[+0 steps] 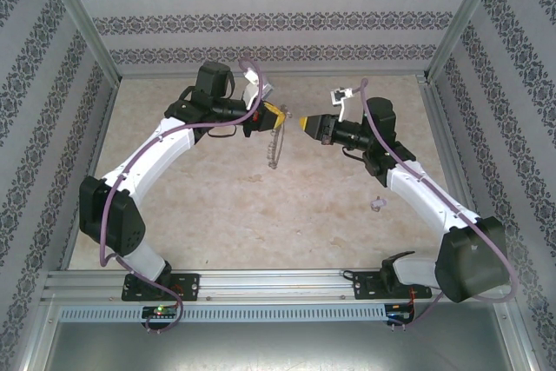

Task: Put the keys on the keyring

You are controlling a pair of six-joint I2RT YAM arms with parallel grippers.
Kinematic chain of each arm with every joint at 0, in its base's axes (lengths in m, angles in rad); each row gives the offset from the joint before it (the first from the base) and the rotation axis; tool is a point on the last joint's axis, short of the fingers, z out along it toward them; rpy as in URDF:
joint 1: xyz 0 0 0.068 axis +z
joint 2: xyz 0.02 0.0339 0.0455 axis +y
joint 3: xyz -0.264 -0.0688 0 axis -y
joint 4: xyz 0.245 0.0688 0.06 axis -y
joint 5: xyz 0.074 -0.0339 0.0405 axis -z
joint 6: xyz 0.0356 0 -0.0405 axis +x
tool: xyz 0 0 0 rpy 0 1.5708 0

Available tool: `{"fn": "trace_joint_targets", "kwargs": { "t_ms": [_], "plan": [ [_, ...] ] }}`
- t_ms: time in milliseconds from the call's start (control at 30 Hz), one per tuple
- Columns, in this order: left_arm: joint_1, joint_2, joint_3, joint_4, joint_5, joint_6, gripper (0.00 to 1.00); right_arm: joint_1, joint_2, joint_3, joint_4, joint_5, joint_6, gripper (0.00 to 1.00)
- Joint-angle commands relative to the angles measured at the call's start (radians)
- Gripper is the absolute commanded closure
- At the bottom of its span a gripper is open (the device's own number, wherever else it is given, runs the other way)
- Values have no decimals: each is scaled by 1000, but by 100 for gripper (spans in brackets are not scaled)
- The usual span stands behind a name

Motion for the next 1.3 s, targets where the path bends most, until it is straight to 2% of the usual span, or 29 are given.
{"fn": "trace_joint_targets", "kwargs": {
  "t_ms": [0, 100, 367, 500, 767, 1000, 1267],
  "plan": [
    [12, -4, 9, 82, 114, -37, 100, 11, 3, 39, 90, -80, -17, 76],
    [13, -3, 3, 113, 140, -67, 100, 12, 5, 25, 142, -105, 6, 79],
    [21, -18, -7, 104, 197, -80, 100, -5, -55, -28, 177, -108, 38, 73],
    [20, -30, -20, 105, 203, -91, 100, -4, -101, -58, 178, -111, 57, 73],
    [21, -35, -26, 108, 203, -105, 100, 49, -174, -71, 170, -142, 84, 83],
    [21, -35, -21, 94, 223, -101, 100, 84, -126, -38, 181, -140, 87, 88],
    [21, -42, -18, 58, 282, -90, 100, 48, -15, 29, 249, -118, 102, 90]
  ]
}}
